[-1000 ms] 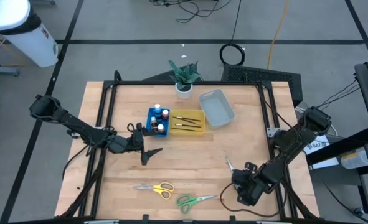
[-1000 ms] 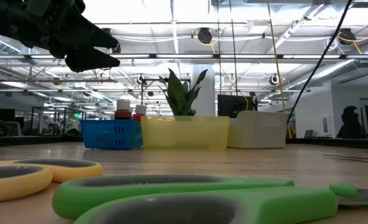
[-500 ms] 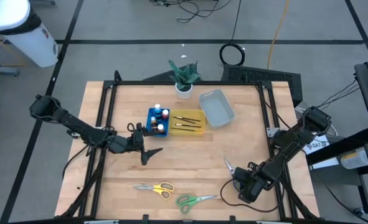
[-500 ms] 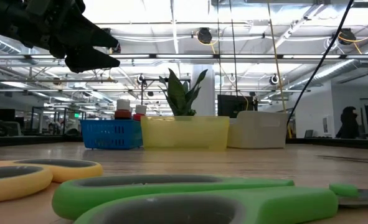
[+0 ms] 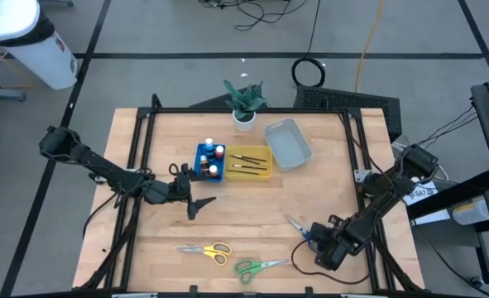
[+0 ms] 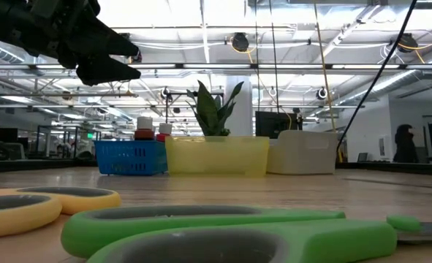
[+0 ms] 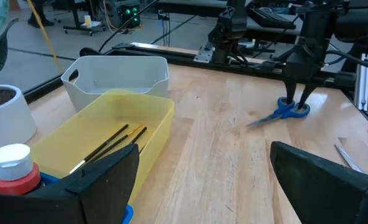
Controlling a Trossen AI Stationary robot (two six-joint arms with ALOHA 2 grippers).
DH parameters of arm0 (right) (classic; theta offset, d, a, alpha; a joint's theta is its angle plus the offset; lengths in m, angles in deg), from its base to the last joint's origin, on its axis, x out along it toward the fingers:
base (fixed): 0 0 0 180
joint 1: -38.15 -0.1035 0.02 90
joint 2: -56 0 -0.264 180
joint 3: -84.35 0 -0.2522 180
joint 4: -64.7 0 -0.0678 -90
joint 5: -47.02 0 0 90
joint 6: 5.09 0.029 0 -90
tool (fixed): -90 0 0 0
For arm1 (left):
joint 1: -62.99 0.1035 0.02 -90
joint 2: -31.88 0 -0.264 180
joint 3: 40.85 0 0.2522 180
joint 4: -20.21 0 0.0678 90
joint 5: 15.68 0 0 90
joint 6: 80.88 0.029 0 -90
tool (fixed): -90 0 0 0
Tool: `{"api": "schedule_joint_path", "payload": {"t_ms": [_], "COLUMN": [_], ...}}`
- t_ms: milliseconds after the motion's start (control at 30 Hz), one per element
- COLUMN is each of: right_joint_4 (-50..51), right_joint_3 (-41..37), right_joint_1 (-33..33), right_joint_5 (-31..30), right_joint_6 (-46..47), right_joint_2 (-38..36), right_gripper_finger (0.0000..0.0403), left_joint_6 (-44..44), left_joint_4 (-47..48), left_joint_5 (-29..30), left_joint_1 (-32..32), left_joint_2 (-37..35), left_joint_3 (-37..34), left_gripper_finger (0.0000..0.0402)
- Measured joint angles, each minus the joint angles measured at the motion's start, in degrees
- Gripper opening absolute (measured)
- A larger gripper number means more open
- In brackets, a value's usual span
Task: Pick & Place Paint Supplies
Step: Put the blue scissor into the gray bin
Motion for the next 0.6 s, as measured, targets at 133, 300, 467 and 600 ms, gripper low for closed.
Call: {"api": "schedule_joint_path", "payload": {"t_ms": [133, 300, 467, 600], "right_joint_4": [-0.54, -3.6, -6.29, -13.38], "right_joint_3": [-0.12, 0.26, 1.73, 2.89], "right_joint_1": [-0.01, 0.09, 0.31, 0.74], "right_joint_5": [-2.31, -9.7, -17.76, -25.44], "right_joint_6": [-2.2, -6.16, -11.03, -17.2], "right_joint_2": [0.58, -1.06, -4.93, -8.8], "right_gripper_finger": [0.0061, 0.0061, 0.006, 0.006], "left_joint_6": [0.0, -0.01, 0.0, 0.0], "left_joint_4": [0.01, -0.01, 0.01, 0.01], "left_joint_5": [-0.01, -0.01, 0.0, -0.02], "left_joint_1": [-0.01, 0.01, 0.01, -0.01], "left_joint_2": [0.01, 0.0, 0.01, -0.01], "left_joint_3": [0.0, 0.0, 0.0, 0.0], "left_gripper_finger": [0.0377, 0.0377, 0.0377, 0.0377]}}
